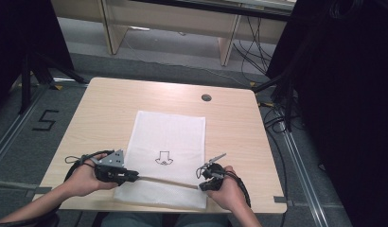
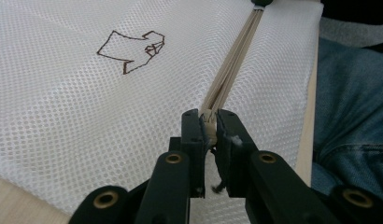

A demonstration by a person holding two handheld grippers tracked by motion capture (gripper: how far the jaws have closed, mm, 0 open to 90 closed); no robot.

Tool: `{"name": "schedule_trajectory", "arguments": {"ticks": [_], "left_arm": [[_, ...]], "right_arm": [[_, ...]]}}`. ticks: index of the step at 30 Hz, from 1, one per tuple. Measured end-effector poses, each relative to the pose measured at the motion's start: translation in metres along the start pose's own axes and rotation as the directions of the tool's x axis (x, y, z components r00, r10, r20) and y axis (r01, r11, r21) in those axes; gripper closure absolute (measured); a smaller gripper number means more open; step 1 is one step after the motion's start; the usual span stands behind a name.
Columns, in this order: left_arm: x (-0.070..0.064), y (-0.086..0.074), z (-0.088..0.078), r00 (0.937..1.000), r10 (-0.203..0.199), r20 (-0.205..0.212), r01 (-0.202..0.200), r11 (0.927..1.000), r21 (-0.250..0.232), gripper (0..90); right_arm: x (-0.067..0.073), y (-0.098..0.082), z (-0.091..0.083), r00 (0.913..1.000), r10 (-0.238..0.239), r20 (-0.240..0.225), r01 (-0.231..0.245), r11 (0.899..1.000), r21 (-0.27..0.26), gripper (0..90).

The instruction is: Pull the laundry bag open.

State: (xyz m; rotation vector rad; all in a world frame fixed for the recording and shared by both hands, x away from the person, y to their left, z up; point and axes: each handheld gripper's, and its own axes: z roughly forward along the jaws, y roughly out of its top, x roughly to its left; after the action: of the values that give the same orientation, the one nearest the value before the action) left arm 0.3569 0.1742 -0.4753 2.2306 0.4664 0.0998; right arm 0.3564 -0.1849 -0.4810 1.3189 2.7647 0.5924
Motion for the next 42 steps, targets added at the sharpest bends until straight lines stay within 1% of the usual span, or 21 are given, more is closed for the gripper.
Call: {"name": "schedule_trajectory", "arguments": {"ticks": [1,2,3,7,9,10,11,12,16,18,20,23,24,26,27,29,34,36,37,40,42], "left_arm": [[0.0,0.0,0.0,1.0,-0.001,0.002,0.001,1.0,-0.002,81.8],[-0.001,0.0,0.0,1.0,-0.004,0.001,0.004,1.0,-0.002,81.9],[-0.001,0.0,0.0,1.0,0.0,-0.001,0.0,1.0,-0.001,81.8],[0.0,-0.001,-0.002,0.9999,-0.01,-0.005,0.01,0.9999,-0.001,81.8],[0.001,-0.001,-0.002,1.0,-0.003,-0.01,0.003,1.0,0.003,81.9],[0.001,-0.002,-0.002,0.9999,-0.011,-0.004,0.011,0.9999,0.0,81.8],[0.003,-0.002,-0.004,1.0,-0.004,0.004,0.004,0.9999,-0.012,81.9],[0.002,-0.002,-0.005,1.0,0.0,-0.007,0.0,1.0,-0.005,81.9],[0.002,-0.004,-0.006,0.9997,-0.024,-0.008,0.024,0.9997,-0.01,81.8],[0.002,-0.005,-0.007,0.9997,-0.012,-0.02,0.012,0.9999,0.0,81.8],[0.003,-0.005,-0.007,0.9996,-0.023,-0.015,0.022,0.9997,-0.009,81.9],[0.005,-0.006,-0.009,0.9999,-0.001,-0.016,0.001,1.0,0.001,81.8],[0.005,-0.009,-0.011,0.9995,-0.015,-0.026,0.015,0.9999,0.002,81.8],[0.006,-0.011,-0.012,0.9992,-0.022,-0.032,0.022,0.9998,0.0,81.8],[0.007,-0.014,-0.017,0.9983,-0.045,-0.038,0.044,0.999,-0.005,81.9],[0.009,-0.017,-0.02,0.9978,-0.043,-0.05,0.043,0.9991,-0.001,81.9],[0.015,-0.029,-0.032,0.9943,-0.065,-0.084,0.067,0.9976,0.018,81.9],[0.019,-0.041,-0.039,0.9898,-0.095,-0.107,0.098,0.9947,0.03,81.9],[0.019,-0.041,-0.039,0.9898,-0.095,-0.107,0.098,0.9947,0.03,81.9],[0.022,-0.051,-0.045,0.984,-0.128,-0.124,0.135,0.9899,0.045,81.8],[0.022,-0.05,-0.043,0.9767,-0.157,-0.146,0.168,0.9832,0.071,81.8]], "right_arm": [[0.0,0.0,0.0,1.0,0.0,0.0,0.0,1.0,0.0,90.0],[-0.002,0.0,0.001,0.9996,-0.029,-0.006,0.029,0.999,-0.015,90.0],[-0.001,0.0,0.0,0.9998,-0.019,-0.006,0.019,1.0,-0.008,90.0],[-0.001,0.0,0.001,0.9996,-0.027,-0.005,0.027,1.0,-0.013,90.0],[-0.001,0.0,0.001,0.9997,-0.026,-0.003,0.026,1.0,-0.013,90.0],[-0.001,0.0,0.001,0.9996,-0.029,-0.004,0.029,1.0,-0.013,90.0],[-0.001,0.0,0.001,0.9997,-0.022,-0.006,0.022,1.0,-0.009,90.0],[-0.001,0.0,0.001,0.9997,-0.022,-0.006,0.022,1.0,-0.009,90.0],[-0.001,0.0,0.001,0.9998,-0.021,-0.003,0.021,1.0,-0.009,90.0],[0.0,0.0,0.001,0.9998,-0.021,-0.003,0.021,1.0,-0.009,90.0],[-0.001,0.0,0.001,0.9998,-0.021,-0.004,0.021,1.0,-0.009,90.0],[-0.001,0.0,0.0,0.9997,-0.022,-0.006,0.022,1.0,-0.009,90.0],[-0.001,0.0,0.0,0.9997,-0.022,-0.006,0.022,1.0,-0.009,90.0],[-0.001,0.0,0.0,0.9997,-0.024,-0.008,0.024,1.0,-0.009,90.0],[-0.001,0.0,0.0,0.9997,-0.023,-0.006,0.023,1.0,-0.008,90.0],[-0.001,0.0,0.0,0.9997,-0.024,-0.008,0.024,1.0,-0.008,90.0],[-0.001,0.0,0.001,0.9997,-0.023,-0.006,0.023,1.0,-0.007,90.0],[-0.001,0.001,0.001,0.9998,-0.019,-0.006,0.019,1.0,-0.008,90.0],[-0.002,0.001,0.001,0.9996,-0.029,-0.006,0.029,0.999,-0.013,90.0],[-0.002,0.001,0.001,0.9994,-0.035,-0.008,0.035,0.999,-0.014,90.0],[-0.002,0.001,0.001,0.9994,-0.035,-0.008,0.035,0.999,-0.013,90.0]]}}
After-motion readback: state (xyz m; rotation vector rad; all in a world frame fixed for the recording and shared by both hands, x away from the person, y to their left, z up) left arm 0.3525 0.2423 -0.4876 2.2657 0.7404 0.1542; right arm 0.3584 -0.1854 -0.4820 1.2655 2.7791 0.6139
